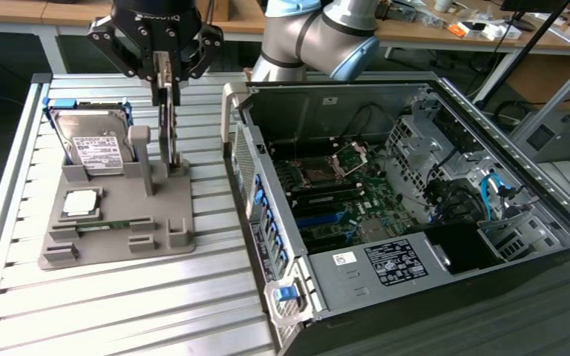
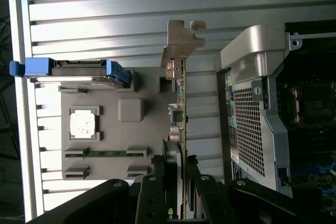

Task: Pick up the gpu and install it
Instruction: 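Pick up the gpu and move the gpu toward the slot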

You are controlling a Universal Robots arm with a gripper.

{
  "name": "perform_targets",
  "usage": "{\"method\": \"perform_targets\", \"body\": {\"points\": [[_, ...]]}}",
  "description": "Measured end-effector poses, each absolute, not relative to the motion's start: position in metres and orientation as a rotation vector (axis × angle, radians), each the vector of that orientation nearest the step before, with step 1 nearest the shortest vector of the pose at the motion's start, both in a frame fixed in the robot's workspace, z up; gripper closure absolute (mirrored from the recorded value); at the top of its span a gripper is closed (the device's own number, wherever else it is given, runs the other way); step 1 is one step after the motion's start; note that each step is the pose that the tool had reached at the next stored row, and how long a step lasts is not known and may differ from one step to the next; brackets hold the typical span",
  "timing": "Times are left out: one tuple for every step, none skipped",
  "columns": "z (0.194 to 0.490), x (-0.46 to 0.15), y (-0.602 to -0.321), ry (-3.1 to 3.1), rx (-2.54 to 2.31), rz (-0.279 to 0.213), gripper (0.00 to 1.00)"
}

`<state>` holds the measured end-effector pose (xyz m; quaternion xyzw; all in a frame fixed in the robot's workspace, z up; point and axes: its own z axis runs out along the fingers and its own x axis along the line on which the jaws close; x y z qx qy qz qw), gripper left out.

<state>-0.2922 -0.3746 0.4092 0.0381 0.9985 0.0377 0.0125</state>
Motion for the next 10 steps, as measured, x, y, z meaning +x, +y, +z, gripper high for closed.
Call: {"method": "perform_targets", "body": {"points": [[0.4097, -0.2922, -0.3746, 3.112, 0.119, 0.118, 0.73], [0.4102, -0.2922, -0.3746, 3.112, 0.119, 0.118, 0.73], [0.4108, -0.2922, -0.3746, 3.112, 0.119, 0.118, 0.73], [0.4113, -0.2922, -0.3746, 3.112, 0.119, 0.118, 0.73], [0.4118, -0.2922, -0.3746, 3.112, 0.119, 0.118, 0.73], [0.4124, -0.2922, -0.3746, 3.112, 0.119, 0.118, 0.73], [0.4129, -0.2922, -0.3746, 3.112, 0.119, 0.117, 0.73], [0.4135, -0.2922, -0.3746, 3.112, 0.119, 0.118, 0.73], [0.4139, -0.2922, -0.3746, 3.112, 0.119, 0.118, 0.73], [0.4144, -0.2922, -0.3746, 3.112, 0.119, 0.118, 0.73]]}}
